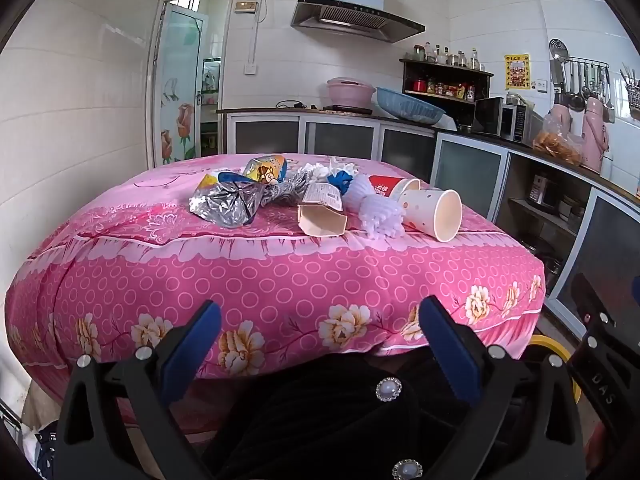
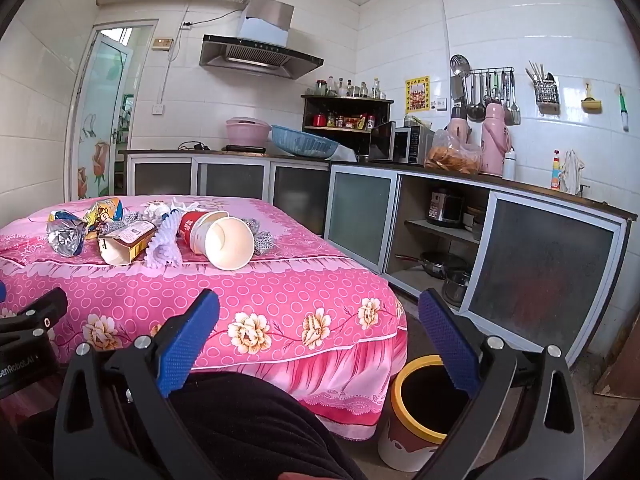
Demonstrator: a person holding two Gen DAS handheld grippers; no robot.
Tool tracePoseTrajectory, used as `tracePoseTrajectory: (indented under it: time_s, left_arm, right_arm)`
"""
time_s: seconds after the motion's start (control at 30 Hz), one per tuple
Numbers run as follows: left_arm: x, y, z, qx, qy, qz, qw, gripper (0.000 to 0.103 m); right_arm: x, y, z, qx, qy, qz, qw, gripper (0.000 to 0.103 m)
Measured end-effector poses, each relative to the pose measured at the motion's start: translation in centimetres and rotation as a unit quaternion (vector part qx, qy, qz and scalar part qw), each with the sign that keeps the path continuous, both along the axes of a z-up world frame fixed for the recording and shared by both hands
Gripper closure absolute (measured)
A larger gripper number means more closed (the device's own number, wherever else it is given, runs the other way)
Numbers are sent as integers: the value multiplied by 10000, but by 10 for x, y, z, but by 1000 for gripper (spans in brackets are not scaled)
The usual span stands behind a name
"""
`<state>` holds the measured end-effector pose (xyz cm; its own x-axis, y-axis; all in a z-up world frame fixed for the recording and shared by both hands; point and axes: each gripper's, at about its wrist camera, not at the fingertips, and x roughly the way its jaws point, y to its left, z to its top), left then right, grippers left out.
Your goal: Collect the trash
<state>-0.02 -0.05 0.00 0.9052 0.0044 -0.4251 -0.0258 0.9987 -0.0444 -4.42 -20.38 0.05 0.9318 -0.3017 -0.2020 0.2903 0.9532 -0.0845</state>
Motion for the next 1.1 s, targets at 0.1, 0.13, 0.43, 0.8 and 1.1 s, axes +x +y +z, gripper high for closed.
tracePoseTrajectory:
  time_s: [0.1,0.13,0.43,0.8,1.1]
  left_arm:
    - [0,1,0,-46,-22,-1,10000,8]
    - [0,0,0,-40,-10,-4,10000,8]
    - [0,0,0,-38,5,-4,10000,8]
    - [0,1,0,-37,16,6,10000,8]
    - [0,1,0,-35,24,13,10000,8]
  right_arm:
    - [0,1,0,-16,20,1,10000,8]
    - [1,0,0,9,31,0,10000,8]
    - [2,0,-1,13,31,-1,10000,8]
    - [3,-1,-1,15,39,4,10000,8]
    - [2,-2,-1,26,39,-1,10000,8]
